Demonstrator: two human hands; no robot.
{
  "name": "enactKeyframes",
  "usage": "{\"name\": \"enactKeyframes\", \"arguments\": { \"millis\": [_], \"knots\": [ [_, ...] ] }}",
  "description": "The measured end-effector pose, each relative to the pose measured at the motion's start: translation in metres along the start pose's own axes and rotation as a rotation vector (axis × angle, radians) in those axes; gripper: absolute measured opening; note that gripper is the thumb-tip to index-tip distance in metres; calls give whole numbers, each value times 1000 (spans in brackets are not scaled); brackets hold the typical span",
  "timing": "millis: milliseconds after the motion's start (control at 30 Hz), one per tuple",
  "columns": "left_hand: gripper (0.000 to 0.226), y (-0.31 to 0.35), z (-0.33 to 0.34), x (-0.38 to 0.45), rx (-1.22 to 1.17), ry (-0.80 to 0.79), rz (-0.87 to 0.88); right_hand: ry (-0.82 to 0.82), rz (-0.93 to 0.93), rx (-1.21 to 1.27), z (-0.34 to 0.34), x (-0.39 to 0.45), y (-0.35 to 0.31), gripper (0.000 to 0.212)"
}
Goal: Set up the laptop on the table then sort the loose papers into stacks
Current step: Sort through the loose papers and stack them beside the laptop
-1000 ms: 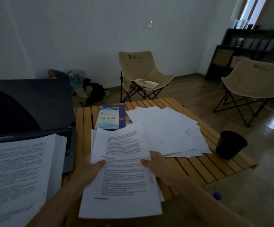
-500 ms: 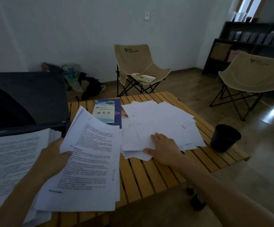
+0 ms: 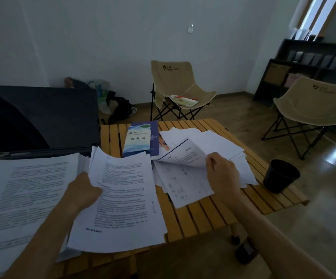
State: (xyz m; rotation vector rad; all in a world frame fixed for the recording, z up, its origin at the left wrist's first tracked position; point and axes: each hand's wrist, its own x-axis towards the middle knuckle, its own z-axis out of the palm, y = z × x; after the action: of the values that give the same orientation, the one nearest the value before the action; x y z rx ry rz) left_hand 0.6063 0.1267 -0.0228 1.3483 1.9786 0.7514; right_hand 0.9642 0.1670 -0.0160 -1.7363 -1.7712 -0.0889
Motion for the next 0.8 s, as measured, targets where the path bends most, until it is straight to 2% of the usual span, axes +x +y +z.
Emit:
{"name": "enactKeyframes", "arguments": {
  "millis": [33,100,167,267,367,433,500,567,667,733,800],
  "knots": [
    [22,1,2,0,51,24,-16,50,-13,95,-11,2,2,19],
    [57,5,8,0,202,150,3,140,-43,234,-31,4,3,18],
    [74,12,16,-1,278,247,106,234,-32,342,-49,7,3,17],
    [66,30,27,-8,100,54,188,291,-11,457,-58,9,-1,18],
    [57,40,40,-11,19,-139,205,245,42,563,-51,2,1,17],
    [42,49,52,-18,-68,-219,306,215,111,637,-43,0,8,16],
    [30,59,63,-26,-57,-243,434,180,176,803,-39,-1,14,16],
    [47,68,71,-30,-163,-247,520,140,269,1068,-40,1,16,17],
    [83,77,75,-28,-158,-152,605,40,446,1366,-35,7,23,18],
    [90,91,72,-28,-223,-28,596,-97,553,1459,-25,11,29,20],
    [94,102,67,-27,-265,48,579,-235,584,1429,-16,11,27,25]
  ]
}}
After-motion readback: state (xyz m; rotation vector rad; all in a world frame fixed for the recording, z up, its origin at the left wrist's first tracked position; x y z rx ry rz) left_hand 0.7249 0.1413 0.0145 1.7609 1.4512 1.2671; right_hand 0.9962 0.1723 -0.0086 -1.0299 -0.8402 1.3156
